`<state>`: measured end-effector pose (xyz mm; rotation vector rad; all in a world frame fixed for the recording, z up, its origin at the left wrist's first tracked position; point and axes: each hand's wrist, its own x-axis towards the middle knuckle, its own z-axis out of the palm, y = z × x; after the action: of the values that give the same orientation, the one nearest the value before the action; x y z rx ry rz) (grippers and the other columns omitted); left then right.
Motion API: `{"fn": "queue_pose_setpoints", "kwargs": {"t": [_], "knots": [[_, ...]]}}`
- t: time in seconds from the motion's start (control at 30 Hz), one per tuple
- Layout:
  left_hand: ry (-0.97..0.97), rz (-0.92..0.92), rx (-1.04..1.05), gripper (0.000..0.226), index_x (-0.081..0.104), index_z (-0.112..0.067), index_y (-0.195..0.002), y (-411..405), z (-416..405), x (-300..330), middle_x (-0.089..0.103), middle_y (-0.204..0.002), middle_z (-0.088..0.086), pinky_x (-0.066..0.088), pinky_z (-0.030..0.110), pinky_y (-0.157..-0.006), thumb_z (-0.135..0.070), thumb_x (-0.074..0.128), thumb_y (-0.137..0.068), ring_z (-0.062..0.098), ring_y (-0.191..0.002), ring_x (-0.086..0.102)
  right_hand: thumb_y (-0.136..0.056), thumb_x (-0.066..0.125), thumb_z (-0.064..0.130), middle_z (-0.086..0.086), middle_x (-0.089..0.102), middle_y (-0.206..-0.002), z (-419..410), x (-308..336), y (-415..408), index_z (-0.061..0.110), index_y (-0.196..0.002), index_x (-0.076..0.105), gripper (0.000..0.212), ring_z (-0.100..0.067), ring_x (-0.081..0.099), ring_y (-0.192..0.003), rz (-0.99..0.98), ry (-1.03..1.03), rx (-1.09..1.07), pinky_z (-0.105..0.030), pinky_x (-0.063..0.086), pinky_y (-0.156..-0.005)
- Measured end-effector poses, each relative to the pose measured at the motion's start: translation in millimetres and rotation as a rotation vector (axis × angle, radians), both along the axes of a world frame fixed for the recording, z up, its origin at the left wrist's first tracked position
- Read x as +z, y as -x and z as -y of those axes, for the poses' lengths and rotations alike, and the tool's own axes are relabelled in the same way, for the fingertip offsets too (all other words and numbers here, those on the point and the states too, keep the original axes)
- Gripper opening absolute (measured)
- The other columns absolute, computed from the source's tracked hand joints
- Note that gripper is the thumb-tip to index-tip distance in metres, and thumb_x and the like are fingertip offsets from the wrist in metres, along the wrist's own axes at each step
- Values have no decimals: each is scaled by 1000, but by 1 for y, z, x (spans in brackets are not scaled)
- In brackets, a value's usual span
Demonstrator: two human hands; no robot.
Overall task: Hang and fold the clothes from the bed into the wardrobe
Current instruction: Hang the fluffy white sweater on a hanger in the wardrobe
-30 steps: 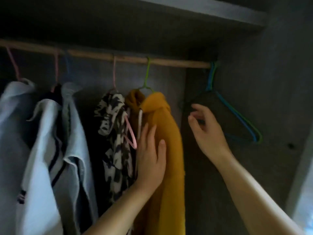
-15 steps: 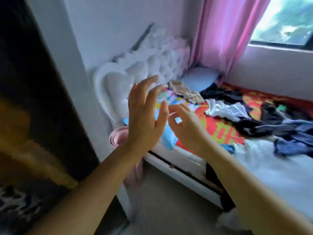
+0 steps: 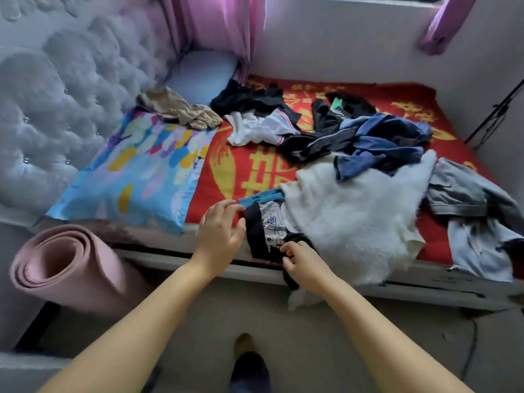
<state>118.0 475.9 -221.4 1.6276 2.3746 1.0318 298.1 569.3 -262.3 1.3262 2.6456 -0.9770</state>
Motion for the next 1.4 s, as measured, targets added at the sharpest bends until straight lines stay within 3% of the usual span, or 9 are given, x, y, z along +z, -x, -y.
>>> {"fn": "queue_pose_setpoints", "kwargs": {"t": [0.13,0.4,0.57,0.77,1.0,1.13,1.27,1.33,1.4], "knots": [[146,51,-83,59,59,-13,-118,17,-61,-31,54,-123,4,34,42,-102,-48,26,-83,23,-119,45,-95,45,24,-7,50,-126,-55,-30,-1,17,-130,50,35,-22,52,-113,124,92,-67,-31,41,-94],[301,33,-355,30,54,-15,-124,14,-206,-68,52,-125,-1,33,34,-102,-26,46,-97,17,-121,43,-95,44,15,-16,56,-124,-163,-57,-30,5,-126,53,33,-29,53,-113,230,216,-259,-32,42,-91],[420,-2,-549,32,53,-12,-126,-32,-276,-89,51,-127,4,32,34,-102,-23,45,-97,21,-122,41,-95,44,16,-15,55,-128,-212,-93,-84,6,-128,52,35,-28,51,-117,265,296,-421,-29,40,-92],[658,26,-587,33,52,-13,-127,-82,-324,-143,51,-127,6,38,36,-99,-26,45,-97,23,-120,45,-94,44,16,-14,54,-127,-264,-146,-162,7,-126,52,34,-28,52,-114,281,443,-555,-31,41,-90],[833,134,-697,39,48,-13,-132,-232,-420,-208,49,-131,9,35,32,-99,-28,47,-96,25,-123,44,-94,44,13,-17,50,-127,-380,-196,-274,6,-127,52,34,-32,53,-110,258,378,-721,-35,43,-91],[876,159,-705,40,43,-14,-135,-319,-475,-242,50,-130,8,41,35,-95,-28,43,-97,24,-119,46,-91,58,26,-19,30,-146,-445,-222,-303,9,-146,27,65,-36,36,-130,218,288,-818,-39,32,-105],[1015,253,-504,51,33,-11,-141,-362,-507,-287,49,-131,13,46,40,-90,-24,47,-93,28,-116,50,-80,68,47,-13,11,-156,-475,-256,-289,17,-151,-6,107,-33,15,-143,138,473,-814,-44,18,-115],[1050,305,-477,62,25,-11,-145,-371,-513,-304,49,-129,16,47,41,-90,-25,52,-91,31,-112,52,-83,65,46,-14,28,-150,-484,-269,-278,12,-151,7,96,-34,28,-138,160,431,-848,-45,27,-111],[1066,378,-422,67,24,-11,-144,-378,-516,-320,46,-130,18,46,40,-88,-32,56,-89,33,-112,50,-90,56,34,-18,52,-132,-494,-276,-271,1,-135,39,58,-35,47,-124,140,411,-849,-38,38,-98]]}}
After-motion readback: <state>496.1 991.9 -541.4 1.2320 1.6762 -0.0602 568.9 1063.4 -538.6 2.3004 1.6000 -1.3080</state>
